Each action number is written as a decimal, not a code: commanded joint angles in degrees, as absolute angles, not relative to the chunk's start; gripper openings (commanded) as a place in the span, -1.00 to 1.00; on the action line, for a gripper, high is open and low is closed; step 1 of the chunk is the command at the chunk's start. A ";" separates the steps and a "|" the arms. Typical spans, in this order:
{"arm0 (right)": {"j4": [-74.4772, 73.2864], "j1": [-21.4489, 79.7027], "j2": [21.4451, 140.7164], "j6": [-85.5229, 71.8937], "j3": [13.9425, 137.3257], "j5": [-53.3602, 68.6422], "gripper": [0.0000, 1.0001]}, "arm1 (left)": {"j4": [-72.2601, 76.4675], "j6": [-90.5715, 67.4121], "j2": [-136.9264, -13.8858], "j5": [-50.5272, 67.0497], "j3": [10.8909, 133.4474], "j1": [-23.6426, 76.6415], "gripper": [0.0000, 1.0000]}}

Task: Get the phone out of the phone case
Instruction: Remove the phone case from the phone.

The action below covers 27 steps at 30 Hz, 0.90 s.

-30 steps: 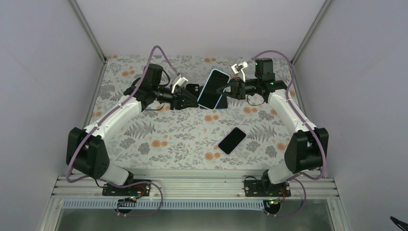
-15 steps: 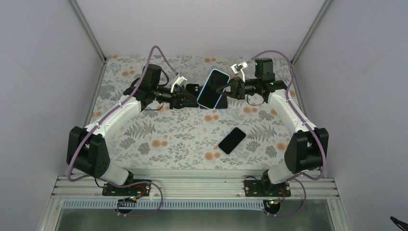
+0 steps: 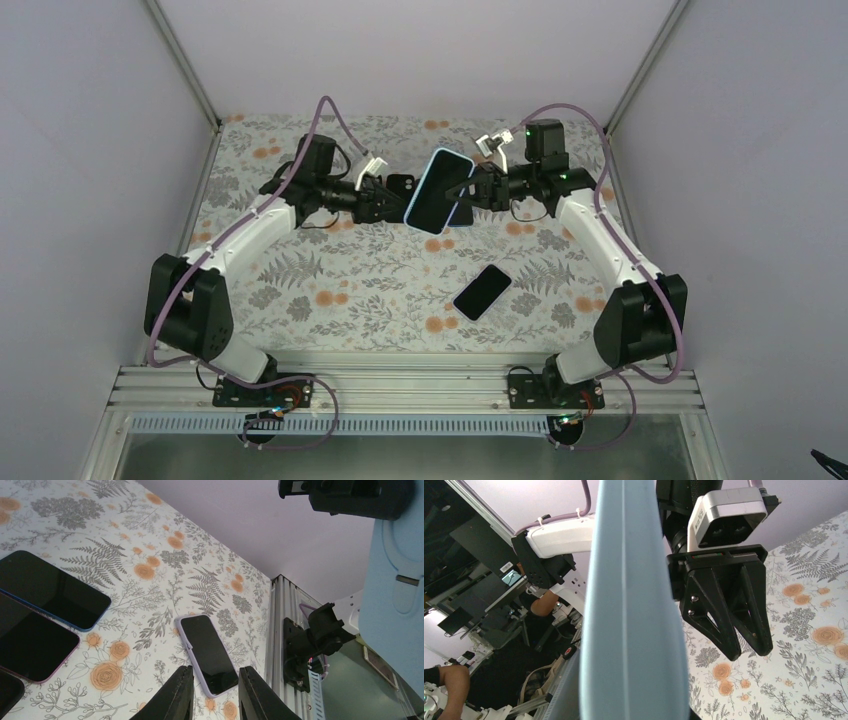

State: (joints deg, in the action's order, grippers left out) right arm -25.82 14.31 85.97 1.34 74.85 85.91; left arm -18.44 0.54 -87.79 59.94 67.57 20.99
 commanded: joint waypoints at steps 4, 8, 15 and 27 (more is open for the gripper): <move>-26.60 14.62 84.65 2.30 78.21 93.36 -0.92 | -20.34 4.75 -85.76 67.93 69.72 18.95 -0.18; -28.73 14.83 84.79 4.65 77.77 91.14 -0.92 | -22.06 7.05 -83.44 72.00 72.26 17.03 0.01; -37.55 18.27 85.08 14.74 78.47 82.84 -0.93 | -29.83 10.65 -83.10 73.12 77.93 16.90 0.14; -43.15 25.43 85.97 21.62 79.04 72.60 -0.92 | -35.77 12.91 -85.25 73.85 82.49 22.51 0.01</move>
